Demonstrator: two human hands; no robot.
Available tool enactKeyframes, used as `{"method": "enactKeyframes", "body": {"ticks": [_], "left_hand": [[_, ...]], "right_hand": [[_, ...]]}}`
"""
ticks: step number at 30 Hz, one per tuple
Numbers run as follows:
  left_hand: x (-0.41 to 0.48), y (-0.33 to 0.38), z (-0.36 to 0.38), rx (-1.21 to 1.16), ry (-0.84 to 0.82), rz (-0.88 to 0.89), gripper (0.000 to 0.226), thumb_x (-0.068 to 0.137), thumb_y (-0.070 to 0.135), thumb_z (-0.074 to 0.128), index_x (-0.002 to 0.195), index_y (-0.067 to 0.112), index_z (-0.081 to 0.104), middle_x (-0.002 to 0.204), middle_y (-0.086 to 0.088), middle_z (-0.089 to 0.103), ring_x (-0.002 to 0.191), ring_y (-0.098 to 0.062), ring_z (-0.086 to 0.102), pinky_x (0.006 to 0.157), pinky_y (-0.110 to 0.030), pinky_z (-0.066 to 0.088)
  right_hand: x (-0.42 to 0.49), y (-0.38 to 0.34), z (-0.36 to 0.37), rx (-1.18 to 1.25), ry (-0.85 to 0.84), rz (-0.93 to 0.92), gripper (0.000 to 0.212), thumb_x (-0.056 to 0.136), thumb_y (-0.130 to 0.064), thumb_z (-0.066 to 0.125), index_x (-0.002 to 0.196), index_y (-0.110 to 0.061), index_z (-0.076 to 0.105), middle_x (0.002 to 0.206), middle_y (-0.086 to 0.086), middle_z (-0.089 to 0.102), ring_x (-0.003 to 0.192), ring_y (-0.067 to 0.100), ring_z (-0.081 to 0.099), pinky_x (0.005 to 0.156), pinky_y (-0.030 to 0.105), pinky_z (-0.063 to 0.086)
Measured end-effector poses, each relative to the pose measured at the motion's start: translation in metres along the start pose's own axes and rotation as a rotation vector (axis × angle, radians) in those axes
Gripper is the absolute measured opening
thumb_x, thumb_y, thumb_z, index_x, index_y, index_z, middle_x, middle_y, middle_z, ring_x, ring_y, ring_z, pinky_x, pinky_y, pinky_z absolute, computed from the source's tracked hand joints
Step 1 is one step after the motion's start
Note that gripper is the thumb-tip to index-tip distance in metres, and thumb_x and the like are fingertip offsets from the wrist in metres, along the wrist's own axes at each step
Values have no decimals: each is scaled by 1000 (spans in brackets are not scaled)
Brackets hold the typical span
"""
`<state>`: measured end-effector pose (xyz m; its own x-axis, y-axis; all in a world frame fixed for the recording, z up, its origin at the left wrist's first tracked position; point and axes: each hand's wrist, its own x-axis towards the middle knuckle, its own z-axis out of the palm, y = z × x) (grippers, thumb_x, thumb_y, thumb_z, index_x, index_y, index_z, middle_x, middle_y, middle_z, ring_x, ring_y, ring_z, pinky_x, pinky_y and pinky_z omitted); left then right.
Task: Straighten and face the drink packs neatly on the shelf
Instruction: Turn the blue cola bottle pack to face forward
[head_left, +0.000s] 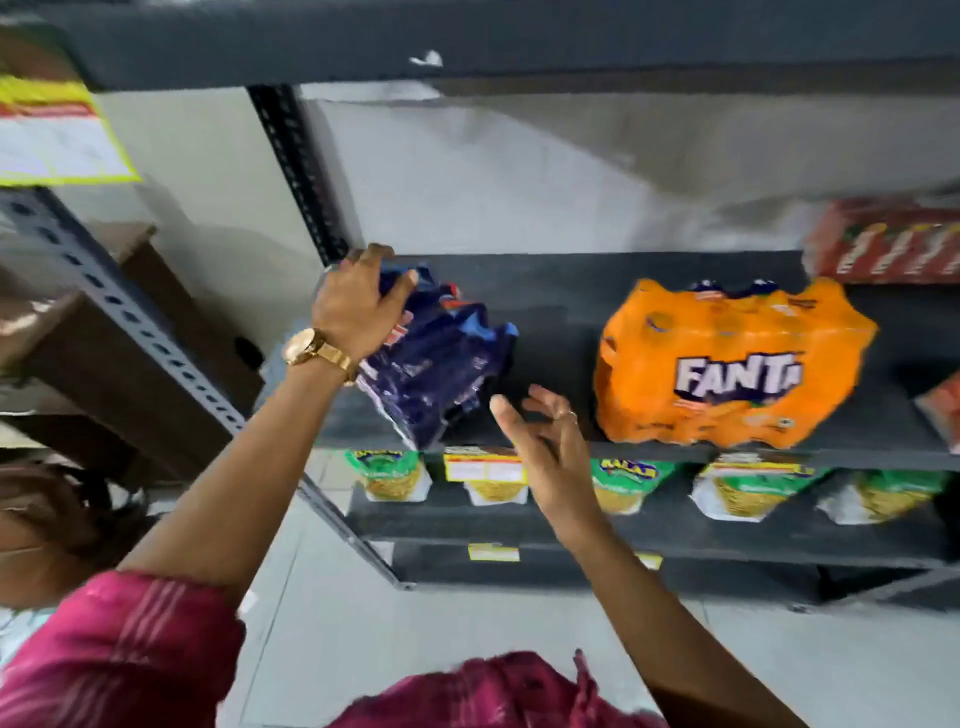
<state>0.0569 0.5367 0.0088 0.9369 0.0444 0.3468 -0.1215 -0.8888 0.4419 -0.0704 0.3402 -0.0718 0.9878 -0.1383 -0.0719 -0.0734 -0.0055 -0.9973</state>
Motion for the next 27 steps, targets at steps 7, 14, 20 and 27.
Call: {"method": "enactKeyframes", "body": {"ticks": [7, 14, 20, 27], "left_hand": [[69, -57, 14, 144, -352, -252, 85, 78, 78, 36, 111, 4, 59, 120, -26, 61, 107, -41, 59, 91, -46, 49], [65, -75, 25, -68, -149, -285, 93, 63, 94, 26, 88, 16, 70, 86, -20, 70, 79, -35, 66, 74, -43, 56], [45, -88, 41, -648, 116, -274, 59, 84, 67, 41, 96, 15, 63, 93, 1, 69, 92, -20, 62, 82, -35, 48], [10, -99, 44, -435, 41, -242, 45, 97, 49, 28, 108, 11, 50, 100, -19, 61, 97, -38, 55, 84, -45, 41]], "right_hand": [[69, -23, 89, 186, 116, 476, 123, 31, -73, 77, 133, -11, 49, 133, 10, 56, 121, 30, 56, 106, 46, 45], [82, -15, 89, 289, 210, 259, 77, 41, -40, 91, 109, -16, 61, 105, 2, 74, 97, 22, 71, 80, 35, 58], [98, -22, 77, -50, 153, -224, 94, 51, -23, 93, 133, -16, 47, 130, 7, 60, 117, 19, 61, 101, 39, 51], [108, -4, 54, -328, 33, -353, 119, 40, -45, 94, 138, -45, 26, 141, -13, 46, 129, 0, 45, 105, 15, 41]]}}
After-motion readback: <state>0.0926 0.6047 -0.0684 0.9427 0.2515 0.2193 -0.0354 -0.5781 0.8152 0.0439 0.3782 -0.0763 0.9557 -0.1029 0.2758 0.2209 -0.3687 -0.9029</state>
